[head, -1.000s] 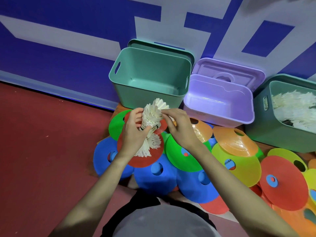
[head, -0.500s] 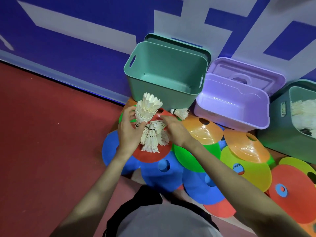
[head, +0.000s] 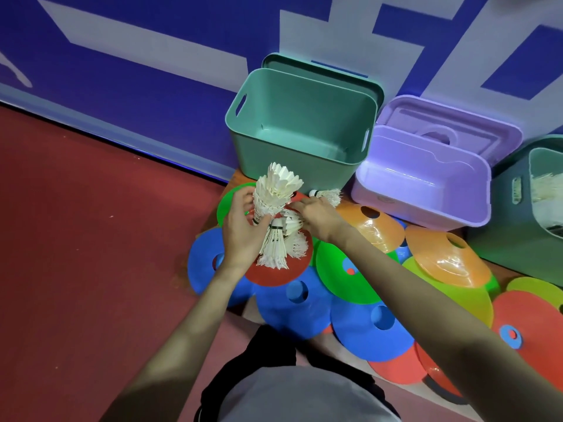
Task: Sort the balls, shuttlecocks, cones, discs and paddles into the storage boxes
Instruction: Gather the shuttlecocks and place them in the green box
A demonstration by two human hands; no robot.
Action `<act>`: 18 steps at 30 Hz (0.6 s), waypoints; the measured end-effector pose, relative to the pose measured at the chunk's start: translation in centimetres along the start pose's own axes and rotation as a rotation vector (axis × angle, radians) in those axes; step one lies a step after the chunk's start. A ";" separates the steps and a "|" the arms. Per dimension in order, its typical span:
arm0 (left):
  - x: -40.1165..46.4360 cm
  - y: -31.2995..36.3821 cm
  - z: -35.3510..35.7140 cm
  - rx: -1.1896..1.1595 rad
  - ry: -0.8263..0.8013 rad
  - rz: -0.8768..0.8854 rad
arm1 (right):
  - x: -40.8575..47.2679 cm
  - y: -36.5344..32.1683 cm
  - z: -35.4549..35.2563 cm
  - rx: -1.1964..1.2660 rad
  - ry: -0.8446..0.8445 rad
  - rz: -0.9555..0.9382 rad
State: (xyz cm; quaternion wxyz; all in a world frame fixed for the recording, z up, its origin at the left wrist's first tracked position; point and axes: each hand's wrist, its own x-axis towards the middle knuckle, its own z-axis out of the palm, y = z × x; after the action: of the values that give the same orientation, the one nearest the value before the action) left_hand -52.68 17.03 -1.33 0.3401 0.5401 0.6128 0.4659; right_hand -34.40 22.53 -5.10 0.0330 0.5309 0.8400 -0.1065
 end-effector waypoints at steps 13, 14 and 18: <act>-1.3 3.9 8.1 -0.042 -0.257 0.079 | -14.3 7.4 -5.2 0.778 0.672 0.554; -1.5 4.4 9.1 -0.037 -0.286 0.091 | -15.5 7.7 -5.9 0.822 0.743 0.558; -2.9 6.6 13.5 -0.018 -0.409 0.164 | -19.7 9.3 -8.2 0.913 1.035 0.602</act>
State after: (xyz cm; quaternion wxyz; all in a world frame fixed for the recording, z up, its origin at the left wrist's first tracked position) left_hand -37.43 16.82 0.05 0.4233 0.6684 0.4808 0.3782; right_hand -16.98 10.66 4.84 -0.5620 0.6807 0.4391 -0.1674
